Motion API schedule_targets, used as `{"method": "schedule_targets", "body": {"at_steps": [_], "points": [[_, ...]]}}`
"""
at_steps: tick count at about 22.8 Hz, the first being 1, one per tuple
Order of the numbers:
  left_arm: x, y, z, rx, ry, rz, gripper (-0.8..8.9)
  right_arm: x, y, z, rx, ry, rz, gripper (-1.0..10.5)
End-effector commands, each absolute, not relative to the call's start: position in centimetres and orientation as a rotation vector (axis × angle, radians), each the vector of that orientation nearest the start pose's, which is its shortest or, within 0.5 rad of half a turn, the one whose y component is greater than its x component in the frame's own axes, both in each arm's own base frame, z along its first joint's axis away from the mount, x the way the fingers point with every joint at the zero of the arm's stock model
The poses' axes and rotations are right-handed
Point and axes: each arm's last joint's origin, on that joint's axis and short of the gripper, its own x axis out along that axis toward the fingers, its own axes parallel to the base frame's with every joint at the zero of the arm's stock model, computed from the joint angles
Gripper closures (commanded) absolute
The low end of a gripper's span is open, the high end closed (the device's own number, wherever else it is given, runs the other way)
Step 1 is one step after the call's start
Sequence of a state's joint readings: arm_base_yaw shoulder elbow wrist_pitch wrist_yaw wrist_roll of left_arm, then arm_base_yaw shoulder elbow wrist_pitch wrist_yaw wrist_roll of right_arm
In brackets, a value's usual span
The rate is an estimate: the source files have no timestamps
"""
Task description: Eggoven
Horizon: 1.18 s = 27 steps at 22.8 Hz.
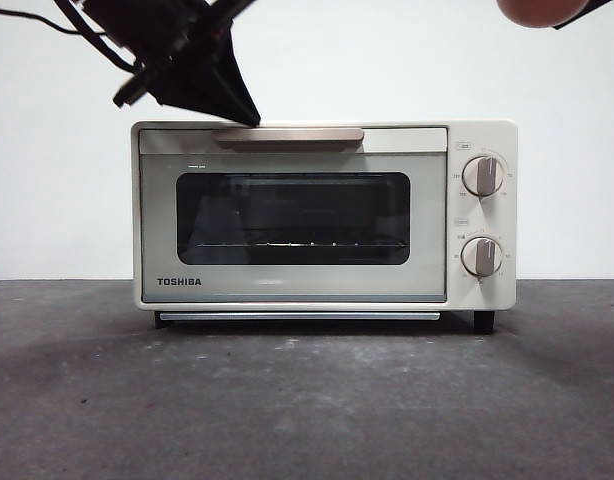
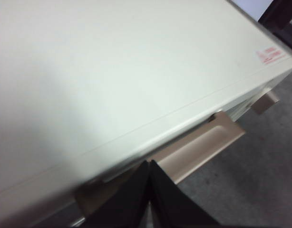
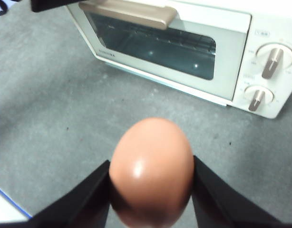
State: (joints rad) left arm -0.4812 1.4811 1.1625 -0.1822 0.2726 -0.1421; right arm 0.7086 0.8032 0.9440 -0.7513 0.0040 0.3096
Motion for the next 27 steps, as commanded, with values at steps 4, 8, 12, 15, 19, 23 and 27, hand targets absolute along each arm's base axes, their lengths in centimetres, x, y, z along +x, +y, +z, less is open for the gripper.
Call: {"method": "schedule_targets", "body": {"at_steps": [4,8,12,15,19,23,27], "points": [[29.7,-17.0,29.5,-0.048,0.56,-0.706,8.06,11.3,9.9,33.7,0.051,0.658,0.6,9.4],[29.5,-17.4,29.0,-0.034,0.599,-0.717,8.06,11.3,9.9,33.7,0.046,0.656,0.602,9.4],[28.5,-18.4,28.3,0.033,0.666,-0.758,8.06,11.4,9.9,33.7,0.044,0.652,0.603,9.4],[27.5,-19.2,27.9,0.065,0.72,-0.791,8.06,11.4,9.9,33.8,0.045,0.644,0.605,9.4],[26.0,-20.5,27.4,0.099,0.787,-0.836,8.06,11.4,9.9,33.8,0.046,0.64,0.606,9.4],[24.2,-21.7,26.8,0.142,0.879,-0.878,8.06,11.5,9.9,33.8,0.044,0.636,0.595,9.4],[22.2,-22.8,26.2,0.198,0.972,-0.923,8.06,11.6,10.0,34.0,0.049,0.614,0.585,9.4]]}}
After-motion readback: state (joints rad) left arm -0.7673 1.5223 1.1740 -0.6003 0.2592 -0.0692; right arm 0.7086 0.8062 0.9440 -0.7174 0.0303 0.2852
